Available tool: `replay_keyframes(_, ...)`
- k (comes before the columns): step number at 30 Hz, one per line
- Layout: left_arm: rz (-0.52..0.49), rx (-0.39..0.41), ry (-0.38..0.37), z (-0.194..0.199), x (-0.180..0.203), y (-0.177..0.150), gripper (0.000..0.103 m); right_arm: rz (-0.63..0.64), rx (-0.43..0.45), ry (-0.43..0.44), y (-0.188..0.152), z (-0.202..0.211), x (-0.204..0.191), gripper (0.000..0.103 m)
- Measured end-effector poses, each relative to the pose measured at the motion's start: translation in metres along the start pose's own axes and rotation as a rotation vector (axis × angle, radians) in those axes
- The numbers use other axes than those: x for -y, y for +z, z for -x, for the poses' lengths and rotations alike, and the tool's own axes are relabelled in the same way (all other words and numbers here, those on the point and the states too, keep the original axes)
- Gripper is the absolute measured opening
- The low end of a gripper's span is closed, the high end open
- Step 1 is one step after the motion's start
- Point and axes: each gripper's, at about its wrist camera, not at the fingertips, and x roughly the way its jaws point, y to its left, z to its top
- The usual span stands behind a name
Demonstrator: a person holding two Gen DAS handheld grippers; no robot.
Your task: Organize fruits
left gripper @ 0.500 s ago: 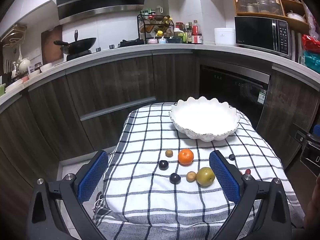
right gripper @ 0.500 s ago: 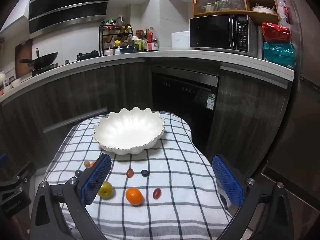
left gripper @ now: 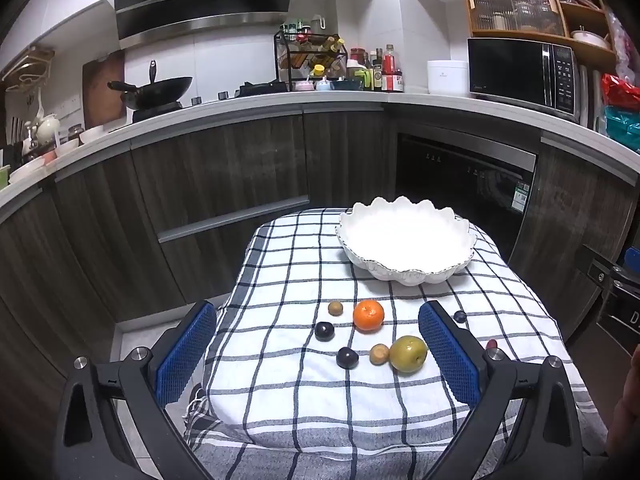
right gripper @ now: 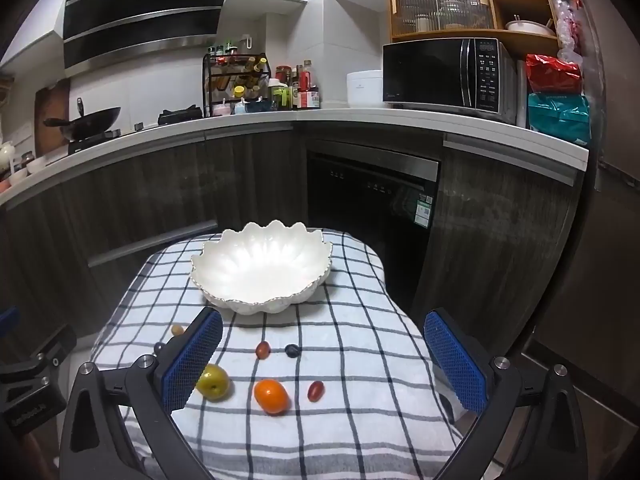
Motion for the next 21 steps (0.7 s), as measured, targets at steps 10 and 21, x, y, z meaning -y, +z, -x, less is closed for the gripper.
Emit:
replay_keyframes(10,0.003,-0.002,-0.006,0.0008,0.0,0.0007,0.103,0.002,-0.007,0.002,-0.0004,0.0005,-0.0019,0.103)
replay_keyframes(21,0.001,0.005,-0.008,0.0005,0.0005,0.0009,0.103,0.002,-0.008,0.003,-0.0001,0.0007,-0.0016,0.103)
